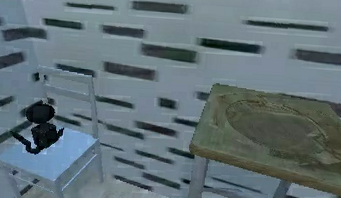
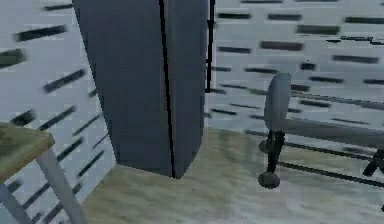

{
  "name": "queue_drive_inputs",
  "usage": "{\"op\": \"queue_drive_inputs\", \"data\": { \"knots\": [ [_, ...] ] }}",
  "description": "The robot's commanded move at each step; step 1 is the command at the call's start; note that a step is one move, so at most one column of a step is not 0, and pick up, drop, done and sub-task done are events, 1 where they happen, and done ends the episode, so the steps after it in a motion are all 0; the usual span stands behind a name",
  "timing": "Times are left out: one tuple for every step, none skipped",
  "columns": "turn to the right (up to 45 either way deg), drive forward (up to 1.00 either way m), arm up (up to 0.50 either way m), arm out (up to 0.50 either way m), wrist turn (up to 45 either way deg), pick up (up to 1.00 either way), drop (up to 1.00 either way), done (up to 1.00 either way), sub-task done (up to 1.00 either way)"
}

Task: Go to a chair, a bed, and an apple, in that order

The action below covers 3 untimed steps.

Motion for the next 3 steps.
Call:
{"op": "queue_drive_inputs", "data": {
  "knots": [
    [9.0,0.00,0.00,0.00,0.0,0.00,0.00,0.00,0.00],
    [0.0,0.10,0.00,0.00,0.0,0.00,0.00,0.00,0.00],
    [-45.0,0.00,0.00,0.00,0.0,0.00,0.00,0.00,0.00]
  ]
}}
